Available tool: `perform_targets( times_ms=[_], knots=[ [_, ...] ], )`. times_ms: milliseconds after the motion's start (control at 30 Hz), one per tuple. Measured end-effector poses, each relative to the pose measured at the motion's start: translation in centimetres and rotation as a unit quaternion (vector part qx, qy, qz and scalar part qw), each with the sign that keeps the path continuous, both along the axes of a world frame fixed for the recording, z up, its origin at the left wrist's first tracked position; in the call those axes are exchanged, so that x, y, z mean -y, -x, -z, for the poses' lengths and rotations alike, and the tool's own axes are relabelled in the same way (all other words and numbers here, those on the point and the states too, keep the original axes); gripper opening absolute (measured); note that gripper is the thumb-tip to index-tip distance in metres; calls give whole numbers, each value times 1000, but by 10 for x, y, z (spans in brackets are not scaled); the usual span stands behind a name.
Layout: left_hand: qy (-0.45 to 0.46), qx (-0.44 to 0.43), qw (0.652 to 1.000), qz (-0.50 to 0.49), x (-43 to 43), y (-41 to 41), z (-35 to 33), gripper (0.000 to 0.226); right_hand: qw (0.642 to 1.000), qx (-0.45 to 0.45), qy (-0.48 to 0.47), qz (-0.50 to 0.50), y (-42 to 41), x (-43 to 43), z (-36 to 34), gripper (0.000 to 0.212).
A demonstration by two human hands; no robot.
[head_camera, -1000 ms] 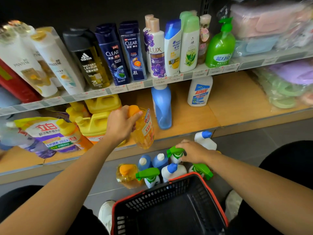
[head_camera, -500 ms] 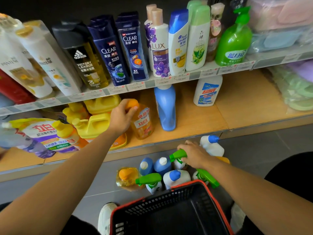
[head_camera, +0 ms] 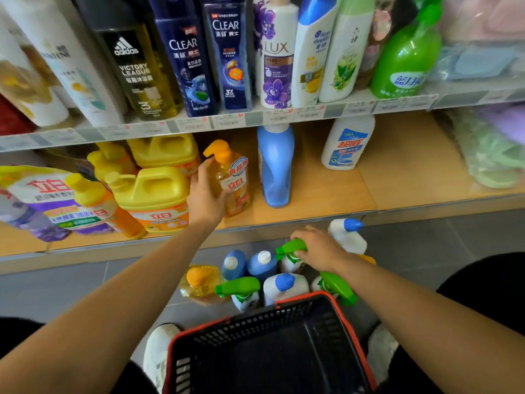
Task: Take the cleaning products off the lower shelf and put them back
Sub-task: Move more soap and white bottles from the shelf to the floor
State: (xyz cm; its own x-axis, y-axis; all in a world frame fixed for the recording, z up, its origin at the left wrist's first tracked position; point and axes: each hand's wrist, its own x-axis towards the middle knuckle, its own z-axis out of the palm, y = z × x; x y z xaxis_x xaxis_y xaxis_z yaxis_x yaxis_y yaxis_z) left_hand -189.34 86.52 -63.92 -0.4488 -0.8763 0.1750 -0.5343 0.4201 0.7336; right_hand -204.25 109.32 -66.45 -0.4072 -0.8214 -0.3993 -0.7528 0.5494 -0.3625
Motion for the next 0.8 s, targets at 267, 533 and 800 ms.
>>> perform_targets(
  times_ms=[267,533,800],
  knots=[
    [-26,-39,999,-14,-4,34,2,84,999,46,-10,-8,-7,-2,-15,62],
    [16,-81,997,-8,-25,40,9,71,990,50,116,64,28,-1,-64,48],
    [-93,-62,984,140,-51,87,22,42,951,64,178,246,128,12,-66,48]
  ],
)
